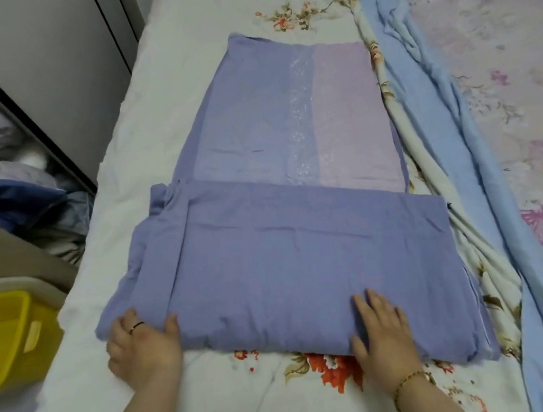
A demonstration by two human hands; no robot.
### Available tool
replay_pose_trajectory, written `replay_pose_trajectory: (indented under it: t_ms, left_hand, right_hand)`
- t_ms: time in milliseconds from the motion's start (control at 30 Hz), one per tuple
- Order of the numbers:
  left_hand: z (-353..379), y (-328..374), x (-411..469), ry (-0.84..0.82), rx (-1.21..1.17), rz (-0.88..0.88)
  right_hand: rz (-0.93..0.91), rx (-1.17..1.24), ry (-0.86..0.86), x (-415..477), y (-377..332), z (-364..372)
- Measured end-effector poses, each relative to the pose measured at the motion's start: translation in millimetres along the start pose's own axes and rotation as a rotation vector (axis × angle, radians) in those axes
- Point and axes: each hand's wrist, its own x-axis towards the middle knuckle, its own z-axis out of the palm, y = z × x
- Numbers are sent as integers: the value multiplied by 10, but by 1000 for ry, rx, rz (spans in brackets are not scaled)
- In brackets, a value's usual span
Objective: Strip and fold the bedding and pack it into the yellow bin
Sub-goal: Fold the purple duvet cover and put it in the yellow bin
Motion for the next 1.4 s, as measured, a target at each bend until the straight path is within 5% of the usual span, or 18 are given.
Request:
replay_pose_trajectory:
  t_ms: [100,200,567,767,1067,1267,1400]
  left_hand:
    - [-11,-94,49,-11,-290,-163]
    - [-68,-190,216,-81,-342,-127]
    - [-294,-394,548,-256,-335,42]
    - [-660,-432,800,-170,-428,259]
    - [-467,-668,991,-252,-333,147]
    - [-334,-616,523,77,-256,149]
    - [-175,-551,323,-51,-120,193]
  right_hand:
    - [-237,-171,-10,7,-276,203]
    - [-351,-178,44,100,-550,371]
    - [-356,-307,164,236,-754,635]
    - [-470,-289,266,220,-678,614]
    - [-552,-350,266,332,-562,865]
    - [-461,-286,232,303,-590,889]
    - [-414,-282,249,261,-679,804]
